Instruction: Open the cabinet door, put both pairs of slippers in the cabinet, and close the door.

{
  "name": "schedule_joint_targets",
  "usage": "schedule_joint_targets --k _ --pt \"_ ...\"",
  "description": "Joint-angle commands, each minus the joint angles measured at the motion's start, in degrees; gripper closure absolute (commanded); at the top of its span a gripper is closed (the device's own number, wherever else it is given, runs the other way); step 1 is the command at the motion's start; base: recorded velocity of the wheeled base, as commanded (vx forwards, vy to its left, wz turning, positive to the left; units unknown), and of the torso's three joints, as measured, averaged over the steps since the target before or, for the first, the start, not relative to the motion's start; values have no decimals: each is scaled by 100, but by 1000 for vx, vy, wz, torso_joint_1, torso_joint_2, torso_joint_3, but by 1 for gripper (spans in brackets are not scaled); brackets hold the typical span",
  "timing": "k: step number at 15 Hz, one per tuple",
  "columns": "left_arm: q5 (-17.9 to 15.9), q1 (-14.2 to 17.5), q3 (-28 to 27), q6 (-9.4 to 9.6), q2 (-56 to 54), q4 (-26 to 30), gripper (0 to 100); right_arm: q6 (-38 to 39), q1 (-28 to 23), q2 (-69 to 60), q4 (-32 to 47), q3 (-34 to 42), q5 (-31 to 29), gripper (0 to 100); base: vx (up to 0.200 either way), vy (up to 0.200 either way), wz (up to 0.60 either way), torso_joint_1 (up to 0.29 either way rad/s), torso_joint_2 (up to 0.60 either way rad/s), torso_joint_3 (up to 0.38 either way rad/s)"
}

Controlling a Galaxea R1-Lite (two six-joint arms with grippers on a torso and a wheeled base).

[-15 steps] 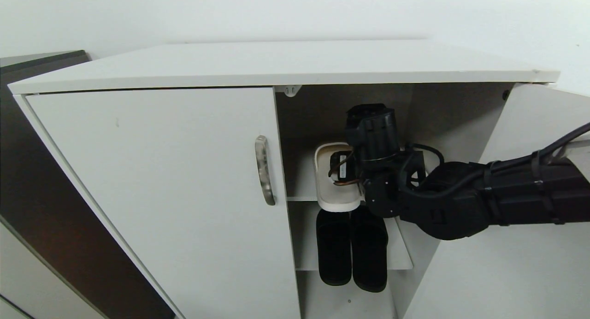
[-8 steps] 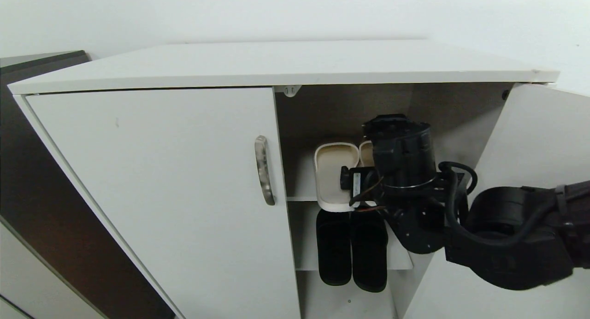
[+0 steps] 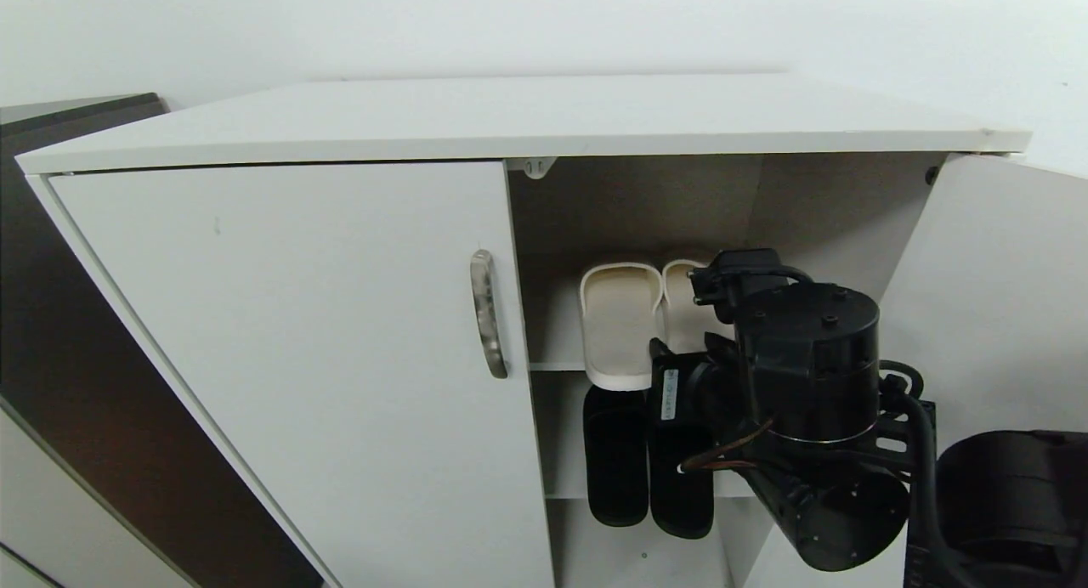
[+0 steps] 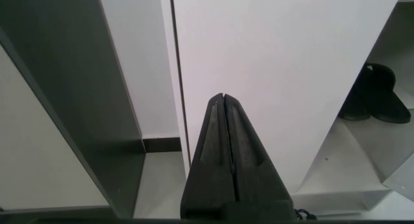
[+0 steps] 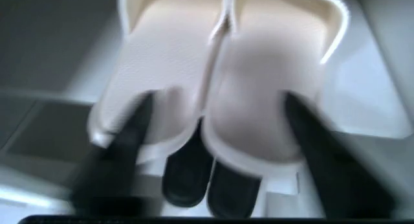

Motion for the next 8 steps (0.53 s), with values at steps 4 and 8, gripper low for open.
schedule_joint_targets --k 4,8 --pt "-2 -6 0 -1 9 -1 100 -17 61 9 -159 210 18 100 0 0 0 0 0 0" --pt "-2 2 0 -1 9 -1 100 -8 61 79 -167 254 141 100 -100 0 0 -1 1 2"
